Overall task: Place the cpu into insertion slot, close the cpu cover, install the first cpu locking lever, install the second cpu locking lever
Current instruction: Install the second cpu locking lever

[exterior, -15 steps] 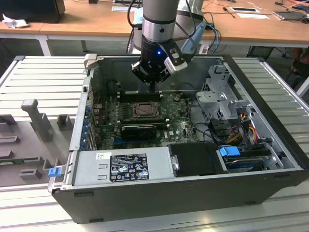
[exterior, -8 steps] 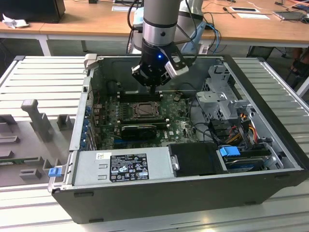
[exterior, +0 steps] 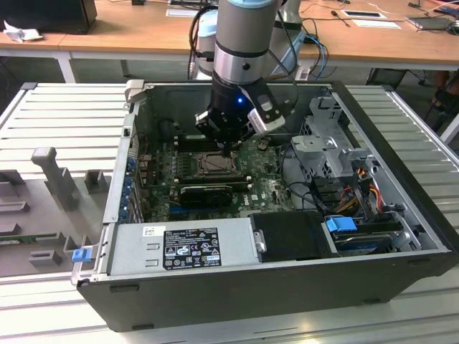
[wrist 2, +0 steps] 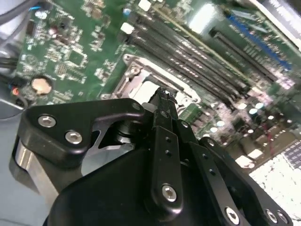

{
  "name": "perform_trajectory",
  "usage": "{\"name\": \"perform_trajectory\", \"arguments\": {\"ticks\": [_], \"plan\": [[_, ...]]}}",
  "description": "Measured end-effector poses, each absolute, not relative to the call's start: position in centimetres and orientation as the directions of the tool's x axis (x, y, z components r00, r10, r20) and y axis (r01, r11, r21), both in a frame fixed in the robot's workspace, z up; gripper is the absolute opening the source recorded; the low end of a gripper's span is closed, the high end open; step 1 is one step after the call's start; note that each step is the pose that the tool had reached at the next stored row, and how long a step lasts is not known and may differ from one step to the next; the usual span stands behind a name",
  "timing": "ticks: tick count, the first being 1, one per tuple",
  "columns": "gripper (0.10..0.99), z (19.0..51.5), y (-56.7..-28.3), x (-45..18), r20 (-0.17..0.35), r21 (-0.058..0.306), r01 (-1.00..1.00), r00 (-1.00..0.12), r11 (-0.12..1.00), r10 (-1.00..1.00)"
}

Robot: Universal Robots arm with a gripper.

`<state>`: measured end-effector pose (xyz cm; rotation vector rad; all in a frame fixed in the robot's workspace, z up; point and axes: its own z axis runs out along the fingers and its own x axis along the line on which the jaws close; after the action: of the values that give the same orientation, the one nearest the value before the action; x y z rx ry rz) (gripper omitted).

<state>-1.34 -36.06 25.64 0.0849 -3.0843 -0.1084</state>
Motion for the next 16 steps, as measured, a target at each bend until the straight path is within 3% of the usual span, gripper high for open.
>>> {"name": "perform_trajectory", "arguments": {"ticks": [7,16], "plan": [[0.106,24.7,-37.5,-1.5,0.053,0.118,-0.074,-0.995,0.99,-0.08],[0.106,24.1,-38.1,-4.2,0.053,0.122,-0.074,-0.995,0.99,-0.081]]}}
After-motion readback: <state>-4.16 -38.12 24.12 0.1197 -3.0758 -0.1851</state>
